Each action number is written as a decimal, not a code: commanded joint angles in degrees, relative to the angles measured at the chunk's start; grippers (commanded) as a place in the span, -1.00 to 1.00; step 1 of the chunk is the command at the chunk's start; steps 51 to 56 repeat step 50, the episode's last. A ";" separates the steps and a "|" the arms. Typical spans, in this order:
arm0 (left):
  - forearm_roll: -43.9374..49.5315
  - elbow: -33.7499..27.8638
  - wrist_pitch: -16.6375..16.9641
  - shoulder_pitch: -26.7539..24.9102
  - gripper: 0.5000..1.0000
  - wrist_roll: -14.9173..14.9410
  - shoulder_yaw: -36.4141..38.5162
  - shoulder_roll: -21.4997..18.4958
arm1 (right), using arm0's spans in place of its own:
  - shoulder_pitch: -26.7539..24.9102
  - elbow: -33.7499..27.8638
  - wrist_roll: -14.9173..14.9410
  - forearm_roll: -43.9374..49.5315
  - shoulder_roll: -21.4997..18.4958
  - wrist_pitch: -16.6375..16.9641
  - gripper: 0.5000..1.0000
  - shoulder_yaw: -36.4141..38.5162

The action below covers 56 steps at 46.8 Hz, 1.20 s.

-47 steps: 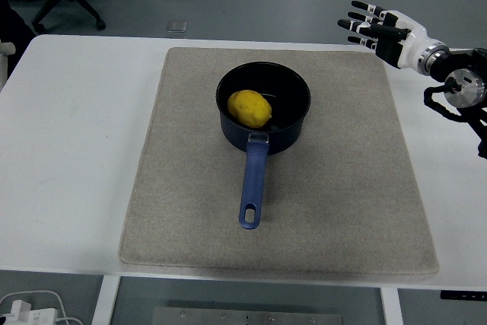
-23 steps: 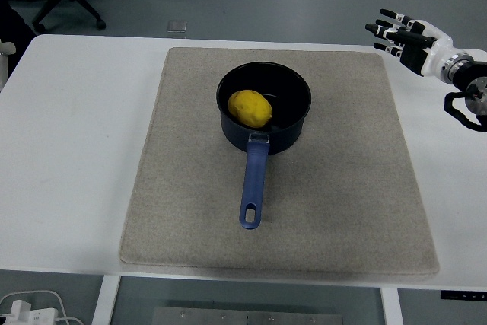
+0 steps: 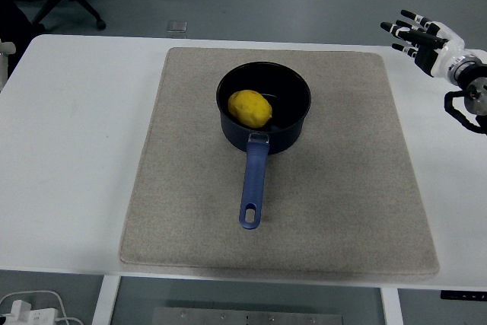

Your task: Put the potato in the blue pot

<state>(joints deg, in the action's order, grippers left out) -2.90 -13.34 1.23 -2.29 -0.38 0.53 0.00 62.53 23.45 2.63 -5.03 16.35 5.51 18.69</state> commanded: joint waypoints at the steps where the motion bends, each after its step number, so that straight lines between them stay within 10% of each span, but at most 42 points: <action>1: 0.00 -0.02 0.00 0.00 0.99 0.03 0.00 0.00 | -0.39 0.02 -0.17 -0.06 -0.09 -0.06 0.70 2.14; 56: 0.00 -0.19 0.00 0.09 0.99 0.03 -0.09 0.00 | -1.53 0.02 1.24 0.11 -3.70 -0.49 0.70 5.22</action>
